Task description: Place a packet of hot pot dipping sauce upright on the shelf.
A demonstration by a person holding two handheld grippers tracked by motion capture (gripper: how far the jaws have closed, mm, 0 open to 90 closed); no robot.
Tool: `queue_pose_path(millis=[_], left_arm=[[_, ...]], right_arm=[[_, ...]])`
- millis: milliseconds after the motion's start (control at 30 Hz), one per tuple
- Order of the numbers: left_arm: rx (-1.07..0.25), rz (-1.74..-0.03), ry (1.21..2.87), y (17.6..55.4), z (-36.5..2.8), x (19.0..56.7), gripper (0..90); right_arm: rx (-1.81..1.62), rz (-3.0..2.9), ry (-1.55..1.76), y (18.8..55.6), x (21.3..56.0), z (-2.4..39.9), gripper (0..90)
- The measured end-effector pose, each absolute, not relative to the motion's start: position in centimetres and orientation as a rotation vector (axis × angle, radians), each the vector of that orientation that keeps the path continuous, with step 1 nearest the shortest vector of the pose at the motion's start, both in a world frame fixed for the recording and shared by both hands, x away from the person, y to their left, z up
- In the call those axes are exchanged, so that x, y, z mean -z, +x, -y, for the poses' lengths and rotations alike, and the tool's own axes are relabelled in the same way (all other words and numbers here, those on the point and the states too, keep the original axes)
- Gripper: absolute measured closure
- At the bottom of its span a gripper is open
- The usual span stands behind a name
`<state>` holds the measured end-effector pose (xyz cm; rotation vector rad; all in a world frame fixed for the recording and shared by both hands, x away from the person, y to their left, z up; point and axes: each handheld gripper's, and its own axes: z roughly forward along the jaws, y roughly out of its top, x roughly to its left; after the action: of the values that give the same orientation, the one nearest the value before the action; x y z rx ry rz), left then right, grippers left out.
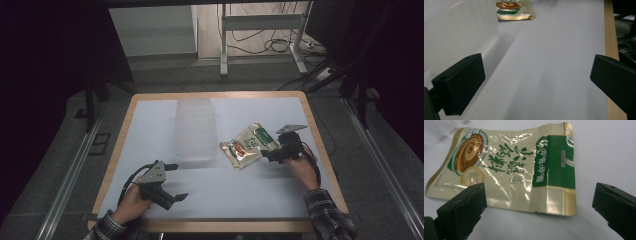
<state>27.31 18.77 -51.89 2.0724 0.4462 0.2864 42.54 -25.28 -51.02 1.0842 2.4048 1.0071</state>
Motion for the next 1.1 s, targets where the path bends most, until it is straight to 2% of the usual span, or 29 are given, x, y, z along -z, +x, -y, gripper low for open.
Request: queue_pose_path(millis=[600, 1100], left_arm=[[-0.287, -0.445, 2.089, 27.3, -18.6, 52.0, 0.0], [-0.286, -0.437, 2.1, 27.3, -18.5, 52.1, 0.0]], right_arm=[[-1.059, -2.494, 1.143, 46.8, 52.5, 23.2, 0.5], [-1.201, -2.599, 1.119, 45.9, 50.7, 21.1, 4.7]])
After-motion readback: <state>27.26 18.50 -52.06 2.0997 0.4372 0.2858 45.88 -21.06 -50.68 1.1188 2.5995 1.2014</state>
